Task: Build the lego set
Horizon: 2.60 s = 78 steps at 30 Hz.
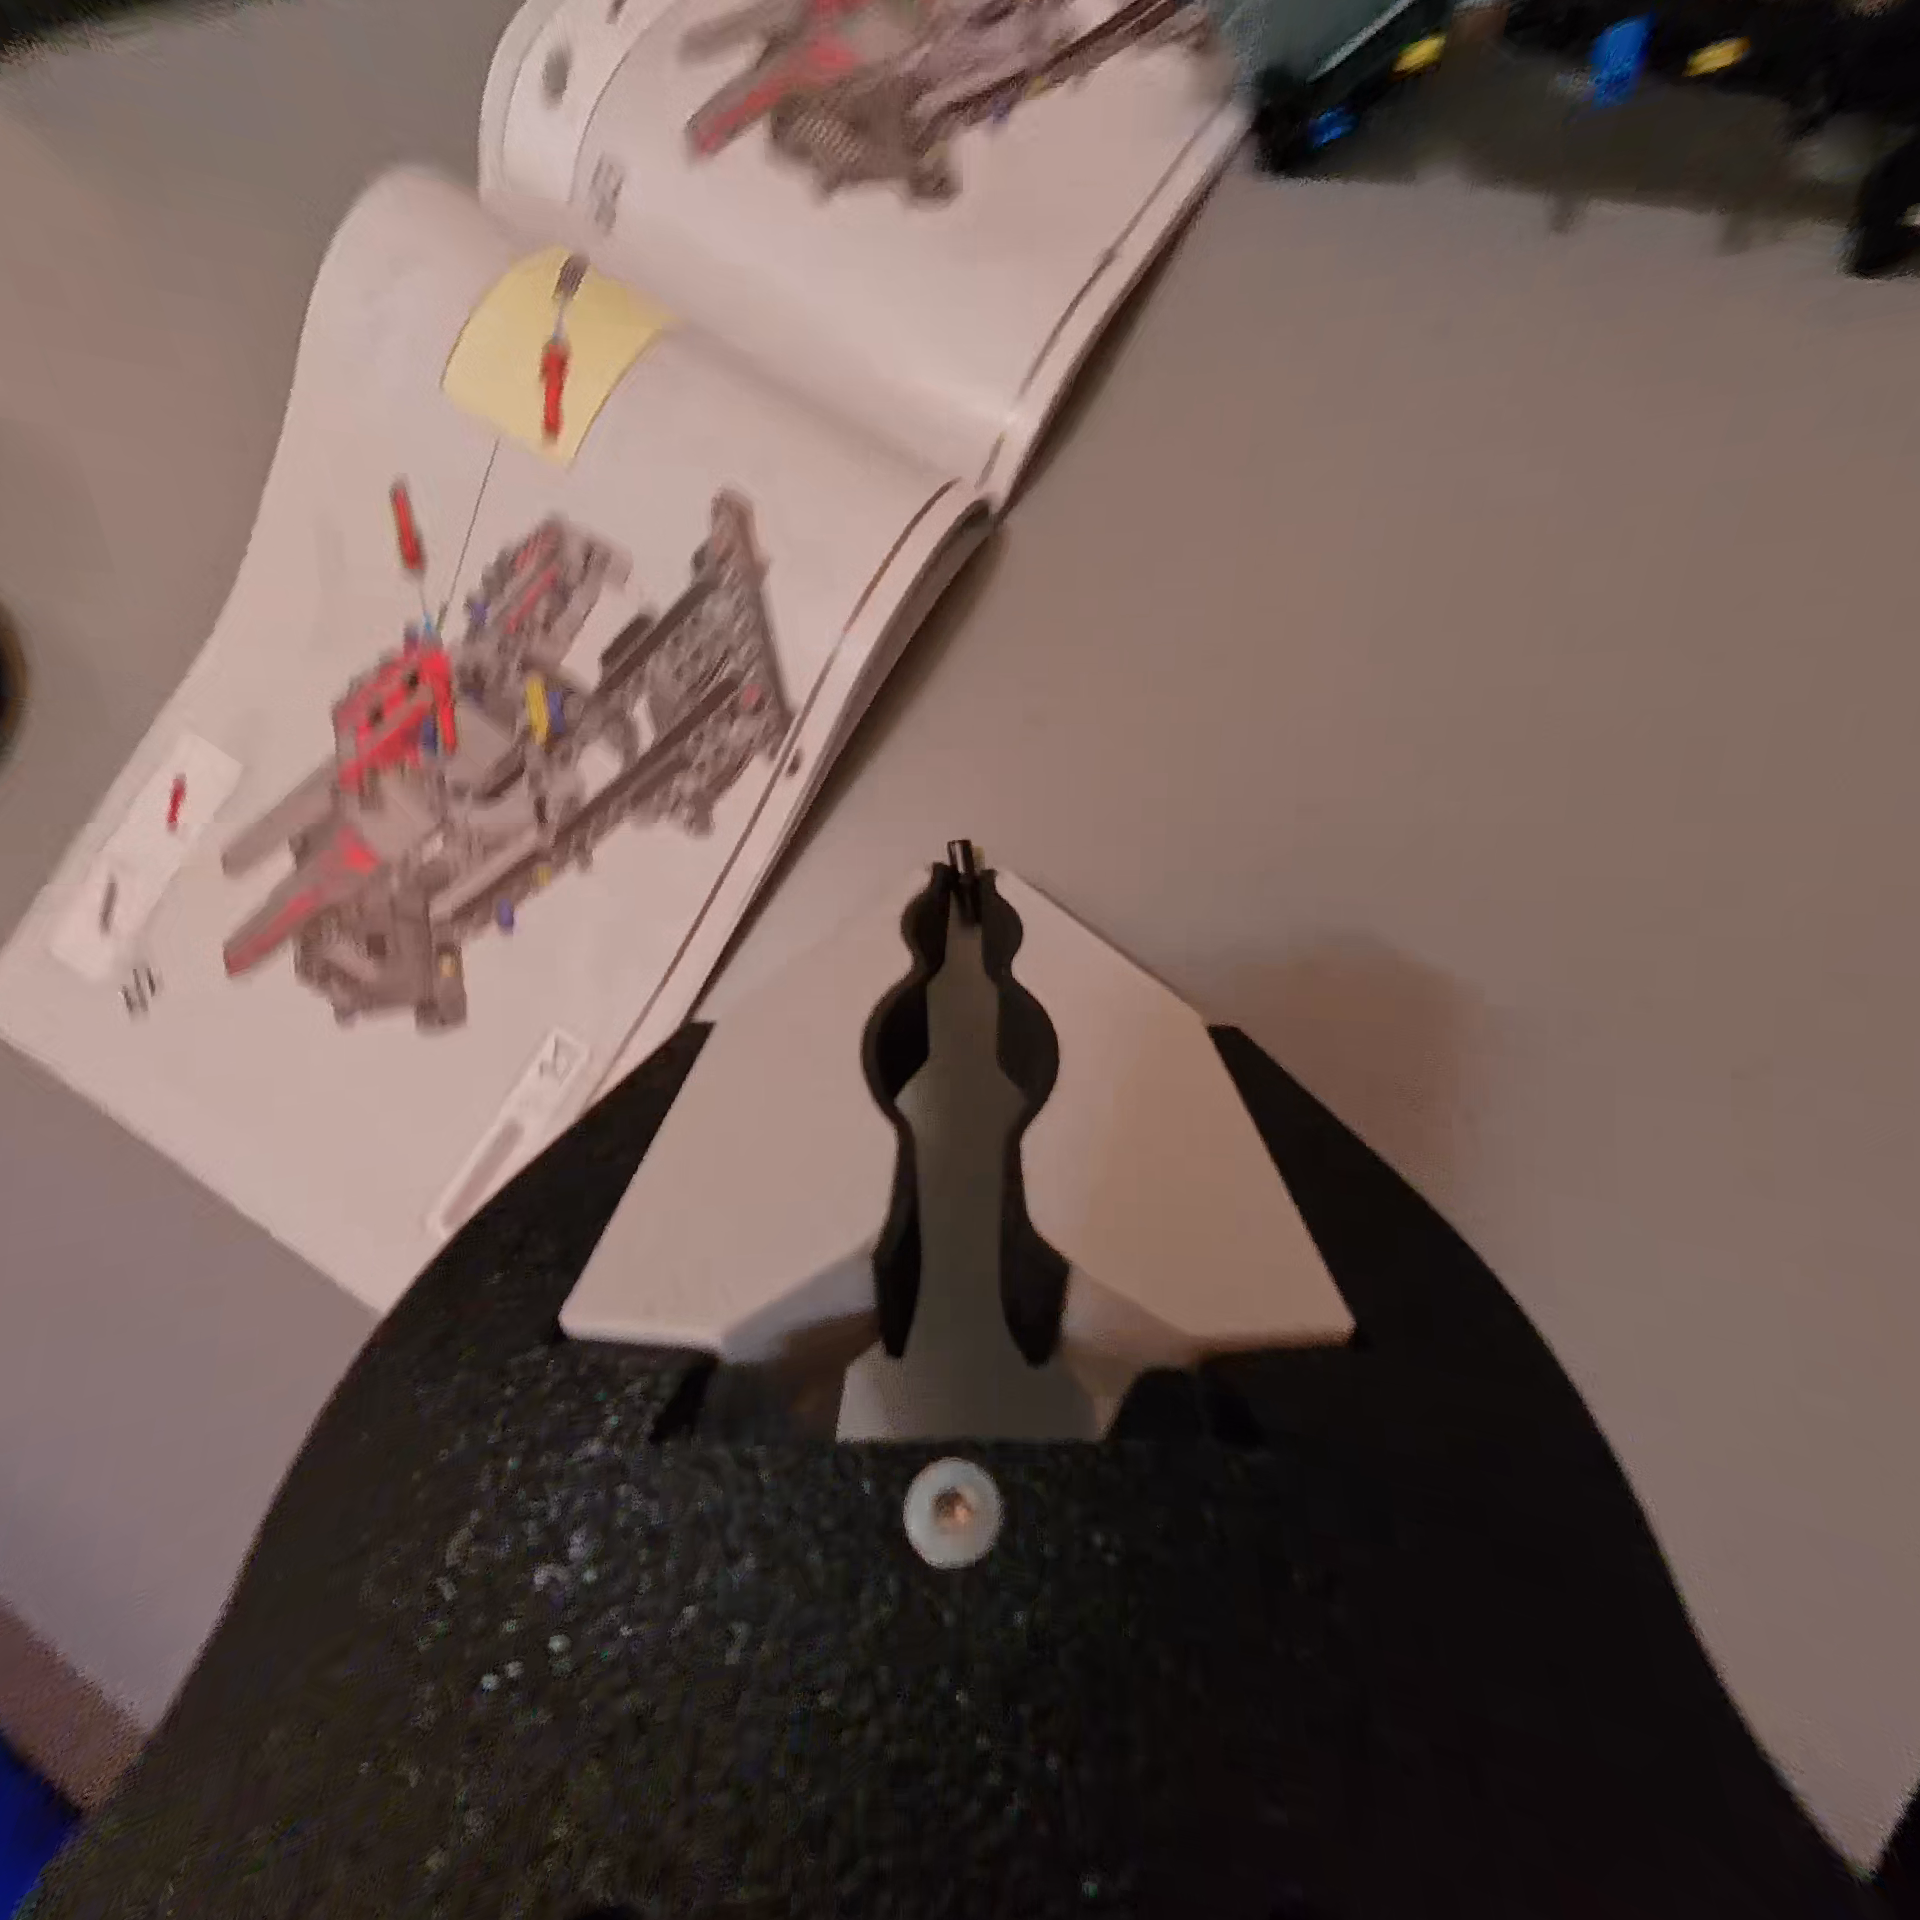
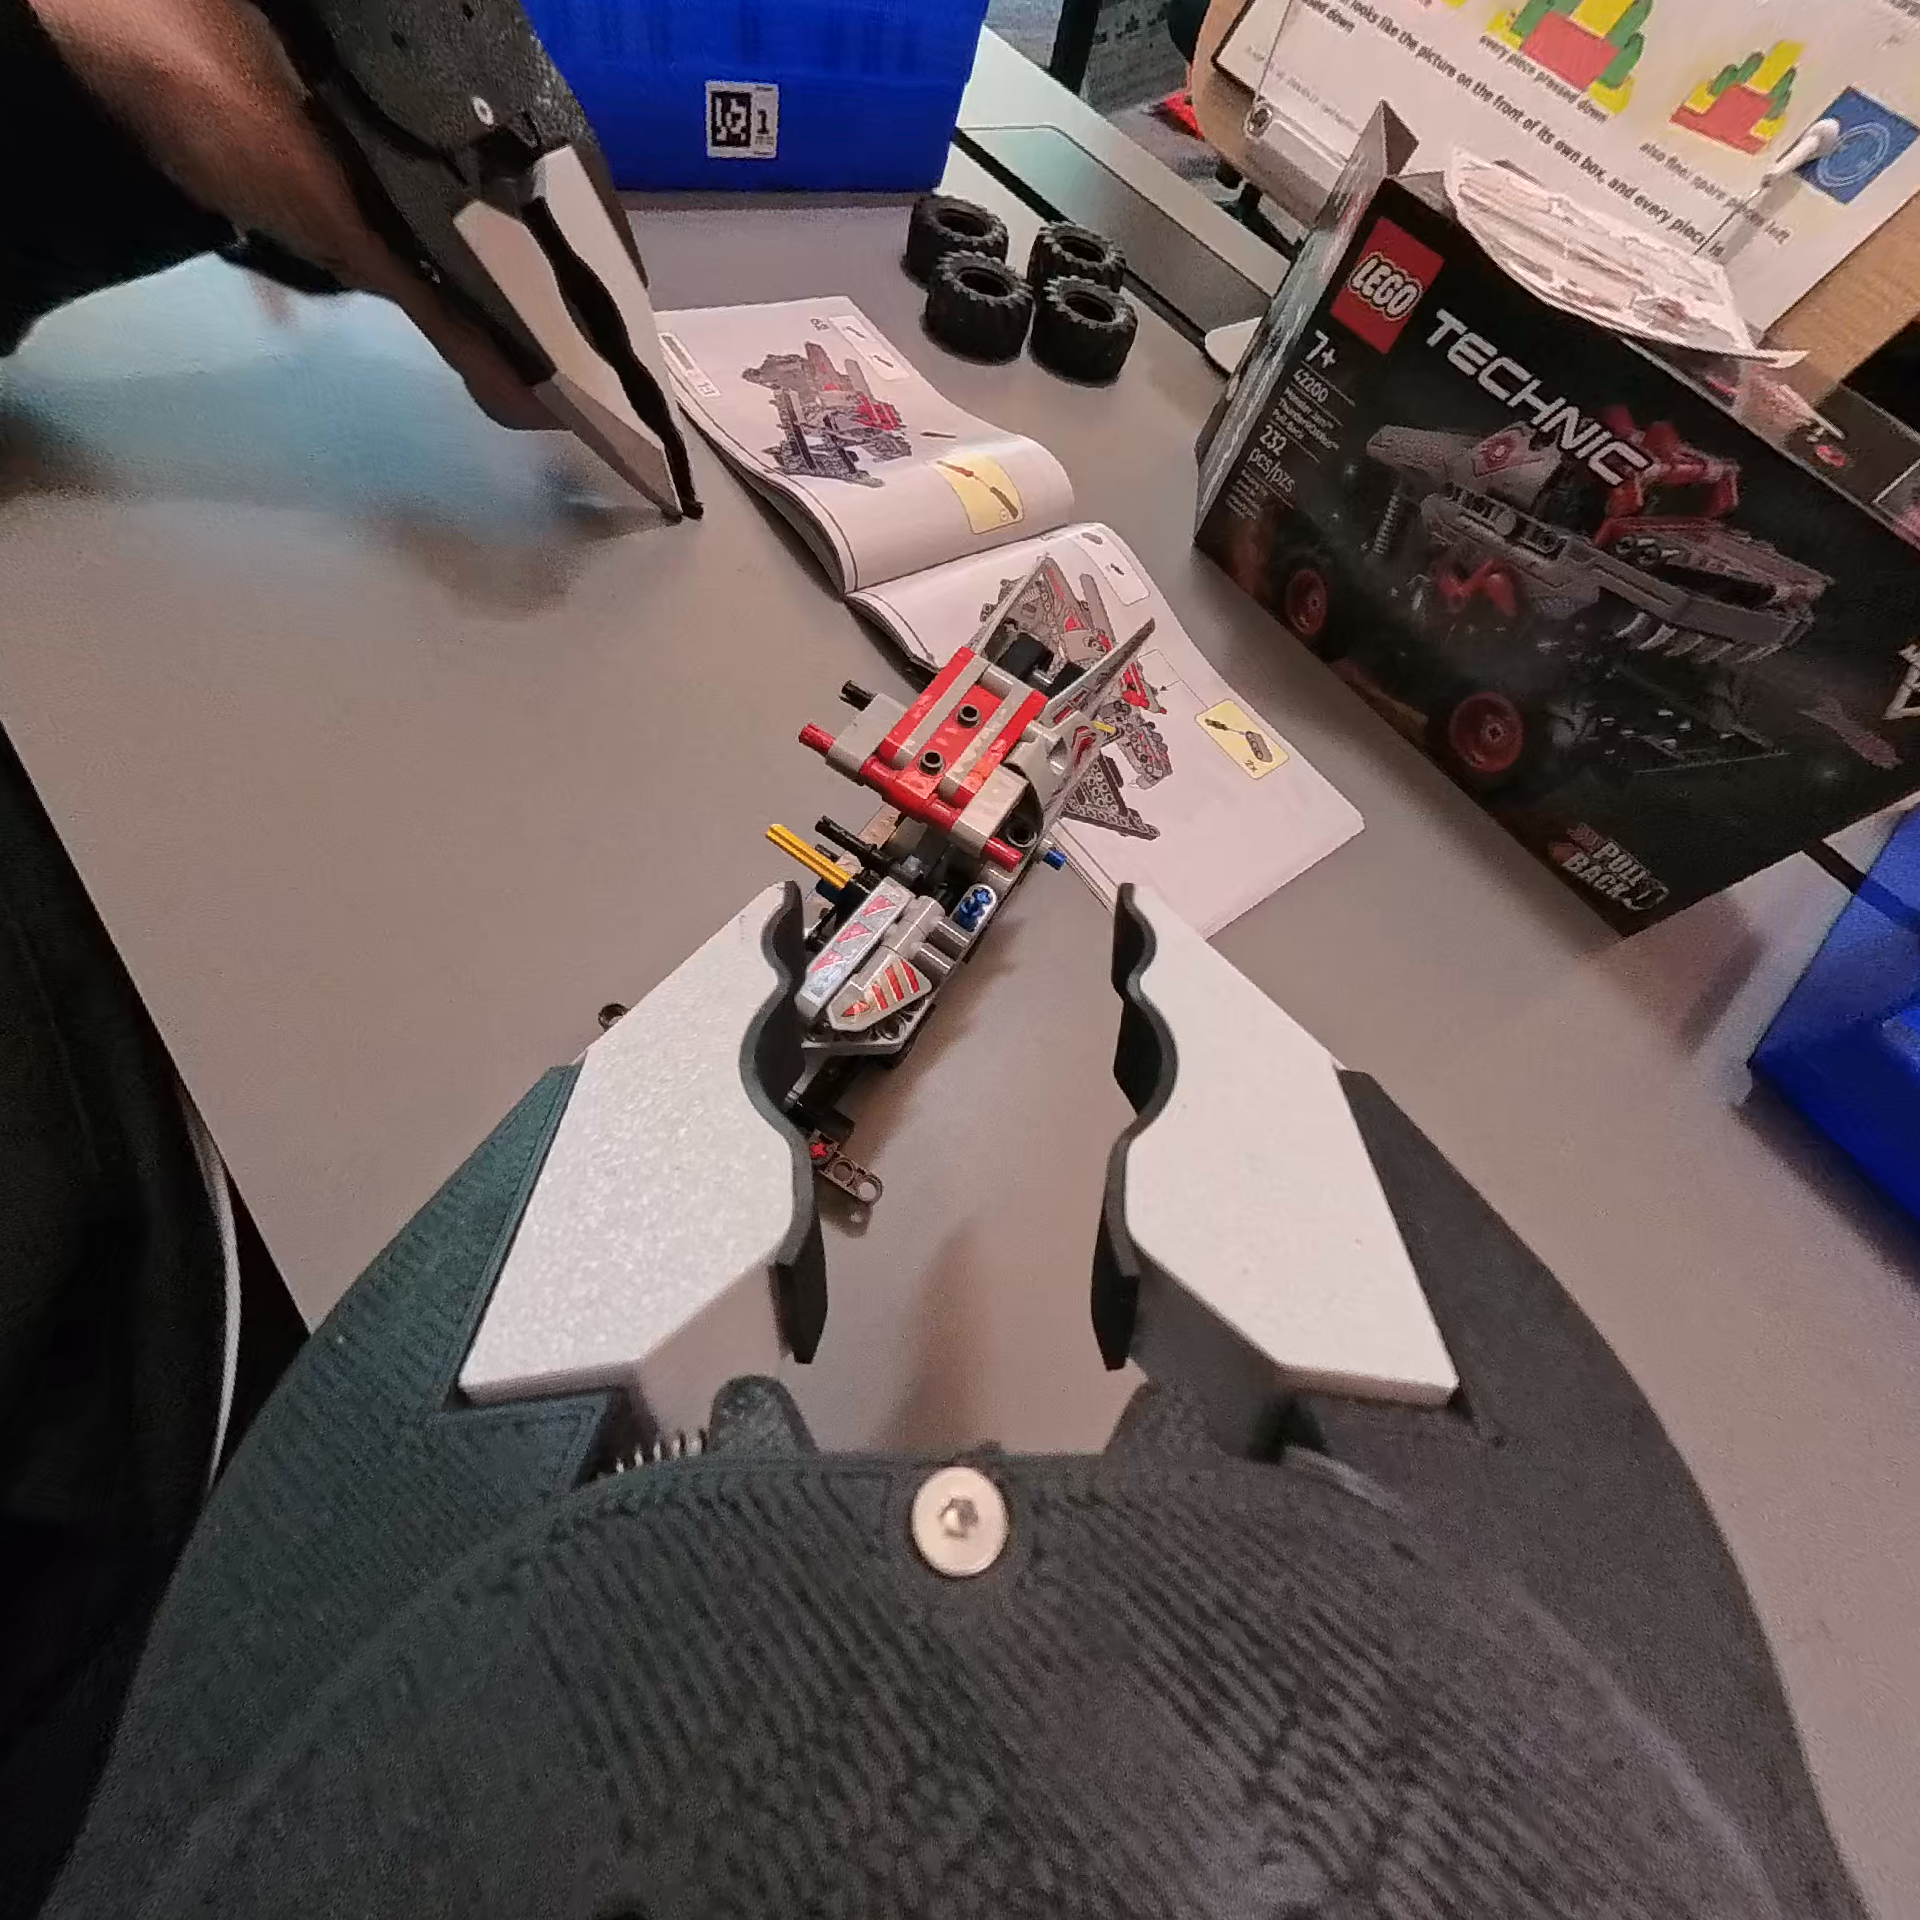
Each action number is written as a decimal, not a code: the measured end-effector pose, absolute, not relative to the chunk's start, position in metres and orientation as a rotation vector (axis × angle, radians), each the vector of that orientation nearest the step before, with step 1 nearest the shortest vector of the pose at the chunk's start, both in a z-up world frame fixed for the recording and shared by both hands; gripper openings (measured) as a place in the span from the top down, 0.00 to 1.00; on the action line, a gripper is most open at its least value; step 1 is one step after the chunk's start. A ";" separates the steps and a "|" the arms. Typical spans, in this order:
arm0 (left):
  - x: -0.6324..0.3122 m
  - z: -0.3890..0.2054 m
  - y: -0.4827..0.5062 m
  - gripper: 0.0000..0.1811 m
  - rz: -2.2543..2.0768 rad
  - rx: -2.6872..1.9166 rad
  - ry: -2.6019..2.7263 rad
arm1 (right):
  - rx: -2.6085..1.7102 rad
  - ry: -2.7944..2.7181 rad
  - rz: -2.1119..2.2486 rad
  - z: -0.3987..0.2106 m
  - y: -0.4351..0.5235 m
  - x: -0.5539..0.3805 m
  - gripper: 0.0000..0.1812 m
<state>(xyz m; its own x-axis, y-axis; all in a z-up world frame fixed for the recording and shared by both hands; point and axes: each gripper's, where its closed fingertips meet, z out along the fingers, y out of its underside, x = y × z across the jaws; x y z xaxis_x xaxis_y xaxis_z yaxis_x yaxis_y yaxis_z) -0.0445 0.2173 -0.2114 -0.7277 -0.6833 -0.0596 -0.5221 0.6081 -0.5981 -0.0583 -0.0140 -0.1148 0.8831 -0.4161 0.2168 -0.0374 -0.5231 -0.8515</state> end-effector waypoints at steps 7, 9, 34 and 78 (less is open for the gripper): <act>-0.074 -0.113 0.109 0.98 -1.321 -0.147 2.343 | -1.932 0.272 -0.329 -0.090 0.008 -0.072 0.73; -0.083 -0.094 0.083 0.98 -1.330 0.037 2.254 | -1.830 0.314 -0.183 -0.077 0.018 -0.078 0.76; -0.086 -0.090 0.012 0.99 -1.064 0.419 2.104 | -1.665 0.440 0.251 -0.086 0.022 -0.087 0.98; -0.051 -0.134 0.046 0.99 -1.641 -0.054 2.227 | -1.443 0.646 0.806 -0.123 0.011 -0.035 0.98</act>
<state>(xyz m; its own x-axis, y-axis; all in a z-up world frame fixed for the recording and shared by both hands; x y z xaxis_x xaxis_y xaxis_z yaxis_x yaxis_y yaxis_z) -0.0512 0.0462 -0.1340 -0.9300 -0.2473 -0.2720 0.1865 0.3202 -0.9288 -0.0346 0.0110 -0.1234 0.5924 0.0887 -0.8008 -0.8009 -0.0430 -0.5973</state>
